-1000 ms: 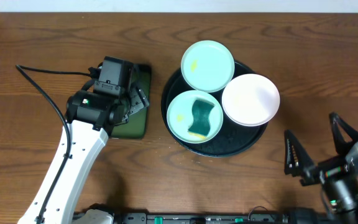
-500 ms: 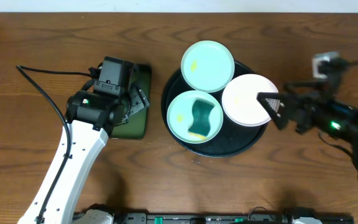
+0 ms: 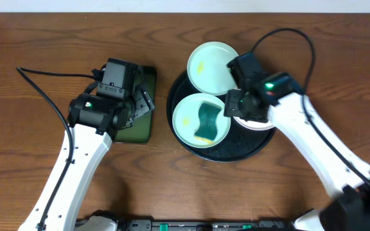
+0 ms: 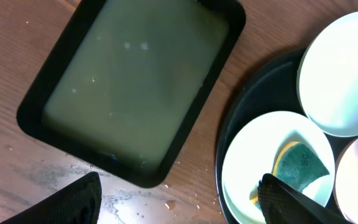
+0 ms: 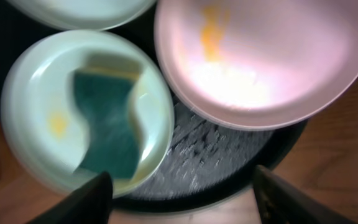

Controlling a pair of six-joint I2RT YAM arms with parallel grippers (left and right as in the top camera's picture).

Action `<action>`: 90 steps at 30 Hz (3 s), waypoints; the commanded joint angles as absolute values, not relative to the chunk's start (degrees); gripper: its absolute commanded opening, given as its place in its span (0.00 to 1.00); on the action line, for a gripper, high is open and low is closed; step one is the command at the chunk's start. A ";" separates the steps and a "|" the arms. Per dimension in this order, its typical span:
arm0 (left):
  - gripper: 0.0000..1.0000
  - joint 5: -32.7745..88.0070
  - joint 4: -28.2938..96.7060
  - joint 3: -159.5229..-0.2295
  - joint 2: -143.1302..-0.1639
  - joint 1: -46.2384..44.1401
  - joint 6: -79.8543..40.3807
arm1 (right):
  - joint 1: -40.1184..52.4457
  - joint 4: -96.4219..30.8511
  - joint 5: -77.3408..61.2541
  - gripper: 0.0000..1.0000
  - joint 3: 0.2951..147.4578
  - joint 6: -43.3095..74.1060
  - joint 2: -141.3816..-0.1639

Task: Clean dirty plates on tray and stack at the side
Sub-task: 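Reach the right gripper to the front green plate rim and grasp it, then move the left gripper back and grasp the sponge on the plate, then scrub the green plate with the sponge in the left gripper while right holds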

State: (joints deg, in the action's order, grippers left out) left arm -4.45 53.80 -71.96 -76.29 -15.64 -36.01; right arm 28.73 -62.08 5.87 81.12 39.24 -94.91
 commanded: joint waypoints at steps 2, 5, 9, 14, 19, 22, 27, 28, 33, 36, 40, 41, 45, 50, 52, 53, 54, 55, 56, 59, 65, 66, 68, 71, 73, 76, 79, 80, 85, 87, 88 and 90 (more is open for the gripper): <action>0.81 -4.51 54.15 -72.34 -76.73 -15.55 -35.90 | 29.30 -58.46 7.53 0.73 80.84 46.87 -102.43; 0.81 -4.54 54.02 -72.34 -76.73 -15.55 -35.92 | 29.30 -57.01 4.49 0.67 80.84 46.96 -105.54; 0.81 -4.51 53.91 -72.34 -76.73 -15.55 -35.90 | 29.63 -55.20 1.08 0.70 80.84 44.64 -108.84; 0.81 -4.54 54.24 -72.34 -76.75 -15.55 -35.88 | 29.85 -55.31 1.65 0.68 80.84 44.45 -111.35; 0.81 -4.56 54.13 -72.34 -77.23 -15.55 -35.90 | 29.78 -56.47 2.09 0.58 80.23 44.03 -111.77; 0.81 -4.54 54.11 -72.34 -77.87 -15.55 -35.90 | 29.78 -56.29 2.70 0.51 79.02 43.62 -111.94; 0.81 -4.54 53.52 -72.34 -79.57 -15.55 -35.90 | 29.69 -53.93 2.72 0.31 75.42 43.59 -112.12; 0.81 -4.54 53.45 -72.31 -80.09 -15.55 -35.90 | 29.67 -53.56 2.70 0.31 74.96 43.27 -112.12; 0.81 -4.47 53.25 -72.31 -82.94 -15.55 -35.90 | 29.71 -51.68 0.34 0.32 74.74 39.48 -112.12; 0.81 -2.11 53.01 -72.34 -84.55 -15.55 -35.22 | 29.71 -51.35 0.60 0.32 74.70 39.46 -112.14; 0.81 7.68 49.84 -72.34 -85.93 -15.55 -26.74 | 29.63 -49.25 0.60 0.31 73.47 38.65 -112.16; 0.81 9.61 49.23 -72.34 -86.08 -15.55 -25.28 | 29.45 -48.45 0.58 0.30 72.82 38.65 -112.16; 0.81 11.14 48.64 -72.31 -86.11 -15.55 -24.82 | 28.75 -45.87 0.49 0.25 70.04 38.68 -112.16; 0.81 11.18 48.69 -72.34 -86.13 -15.55 -22.15 | 28.49 -45.63 0.01 0.20 69.73 37.10 -112.16; 0.80 11.40 48.71 -72.31 -86.17 -15.62 -21.12 | 28.47 -45.45 -0.56 0.18 69.73 36.49 -112.16; 0.80 11.66 48.71 -72.31 -86.21 -15.70 -20.58 | 28.49 -45.39 -0.60 0.17 69.73 36.18 -112.16; 0.79 12.12 48.73 -72.34 -86.35 -15.90 -19.90 | 28.49 -45.36 -0.60 0.16 69.73 35.86 -112.16; 0.74 12.71 48.71 -72.31 -86.48 -16.03 -19.46 | 28.47 -45.36 -0.58 0.15 69.73 35.88 -112.16; 0.70 13.96 48.71 -72.31 -86.70 -16.23 -18.70 | 28.45 -45.30 -0.64 0.13 69.73 35.83 -112.16; 0.67 16.12 48.51 -72.31 -87.92 -17.26 -18.20 | 28.42 -44.88 -1.10 0.13 69.73 34.89 -112.16; 0.55 22.24 43.44 -72.31 -95.20 -21.69 -17.58 | 28.38 -44.45 -2.02 0.20 69.73 34.57 -112.16; 0.62 22.98 42.61 -72.31 -96.42 -22.39 -17.58 | 28.38 -44.40 -2.00 0.20 69.73 34.46 -112.16; 0.65 23.20 41.15 -72.31 -98.94 -23.70 -17.58 | 28.38 -44.34 -2.00 0.21 69.73 33.91 -112.16; 0.67 23.44 38.85 -72.31 -102.41 -24.91 -17.56 | 28.38 -44.51 -2.02 0.22 69.73 33.56 -112.16; 0.67 24.01 37.30 -72.31 -104.44 -25.50 -17.56 | 28.38 -44.53 -2.02 0.21 69.73 33.56 -112.16; 0.67 27.11 35.11 -72.31 -107.46 -26.52 -16.56 | 28.03 -44.42 -2.02 0.21 69.73 33.54 -112.16; 0.67 29.56 33.47 -72.31 -108.68 -27.33 -16.51 | 28.08 -44.27 -2.02 0.22 69.73 33.54 -112.16; 0.67 29.56 33.19 -72.31 -108.79 -27.62 -16.53 | 28.08 -44.27 -2.00 0.23 69.73 33.54 -112.16; 0.67 29.28 32.42 -72.31 -108.99 -29.26 -16.53 | 28.05 -44.16 -2.00 0.23 69.73 33.54 -112.16; 0.66 27.31 32.29 -72.31 -108.99 -30.06 -16.86 | 27.97 -44.10 -2.00 0.22 69.73 33.54 -112.16; 0.66 23.75 32.40 -72.31 -108.99 -30.68 -18.70 | 27.94 -44.12 -2.00 0.22 69.73 33.54 -112.16; 0.66 20.10 32.40 -72.31 -108.99 -31.07 -20.78 | 27.94 -44.18 -2.00 0.22 69.73 33.54 -112.16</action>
State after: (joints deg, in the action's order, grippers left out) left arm 26.68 32.51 -71.96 -108.62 -30.24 -18.11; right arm 28.47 -44.25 -2.20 70.65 34.04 -111.18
